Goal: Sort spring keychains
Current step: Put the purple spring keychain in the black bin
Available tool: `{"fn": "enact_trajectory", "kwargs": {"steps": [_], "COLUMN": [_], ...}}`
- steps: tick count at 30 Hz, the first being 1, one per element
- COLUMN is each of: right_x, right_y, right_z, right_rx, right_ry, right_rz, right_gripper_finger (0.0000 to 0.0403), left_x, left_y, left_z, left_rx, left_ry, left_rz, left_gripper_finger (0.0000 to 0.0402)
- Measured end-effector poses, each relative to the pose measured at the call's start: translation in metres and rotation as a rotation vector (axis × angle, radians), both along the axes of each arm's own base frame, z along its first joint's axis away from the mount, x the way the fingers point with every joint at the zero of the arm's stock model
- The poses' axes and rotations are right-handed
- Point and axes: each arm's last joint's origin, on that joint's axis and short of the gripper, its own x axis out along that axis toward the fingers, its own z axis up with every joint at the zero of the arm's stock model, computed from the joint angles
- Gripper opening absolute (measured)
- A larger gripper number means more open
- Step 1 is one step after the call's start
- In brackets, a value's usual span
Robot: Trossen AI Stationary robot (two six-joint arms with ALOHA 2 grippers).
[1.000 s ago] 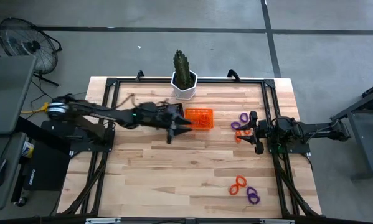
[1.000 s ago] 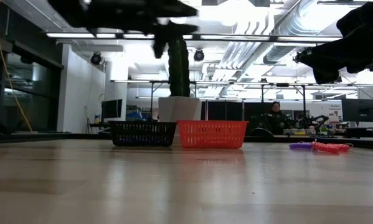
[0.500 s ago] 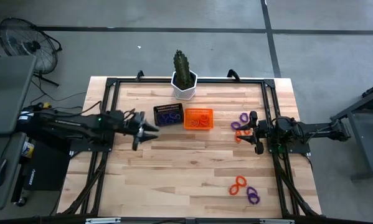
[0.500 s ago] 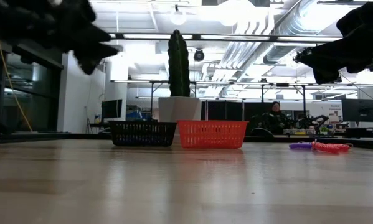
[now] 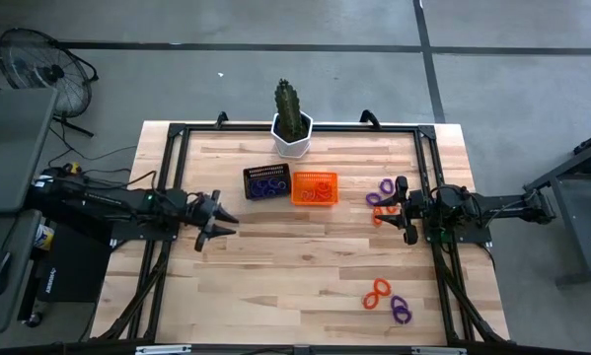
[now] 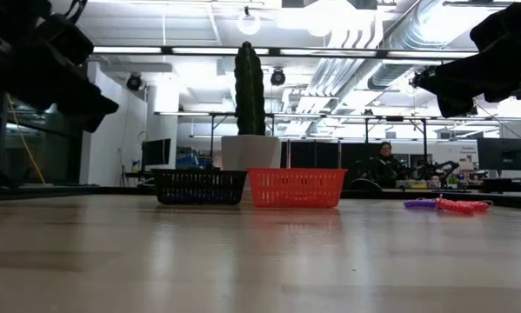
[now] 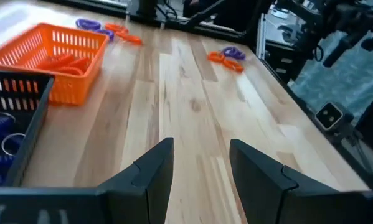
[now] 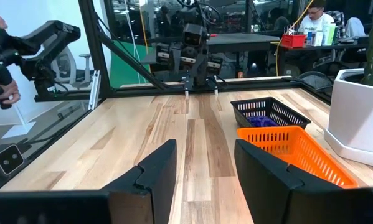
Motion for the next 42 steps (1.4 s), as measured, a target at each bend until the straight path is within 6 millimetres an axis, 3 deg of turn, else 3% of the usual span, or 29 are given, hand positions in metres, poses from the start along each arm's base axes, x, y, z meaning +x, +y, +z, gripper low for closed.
{"fn": "enact_trajectory", "kwargs": {"steps": [14,24,34,42], "right_x": [0.0,0.0,0.0,0.0], "right_y": [0.0,0.0,0.0,0.0], "right_z": [0.0,0.0,0.0,0.0], "right_rx": [0.0,0.0,0.0,0.0], "right_ry": [0.0,0.0,0.0,0.0], "right_rz": [0.0,0.0,0.0,0.0], "right_gripper_finger": [0.0158,0.0158,0.0157,0.0158], "left_x": [-0.019,-0.033,-0.032,-0.032], "left_y": [0.004,0.008,0.026,0.024], "left_z": [-0.003,0.011,0.01,0.009], "left_rx": [0.122,0.175,0.233,0.218], "left_ry": [-0.003,-0.185,-0.158,-0.155], "left_rz": [0.021,0.054,0.235,0.179], "left_gripper_finger": [0.0156,0.0156,0.0156,0.0156]}}
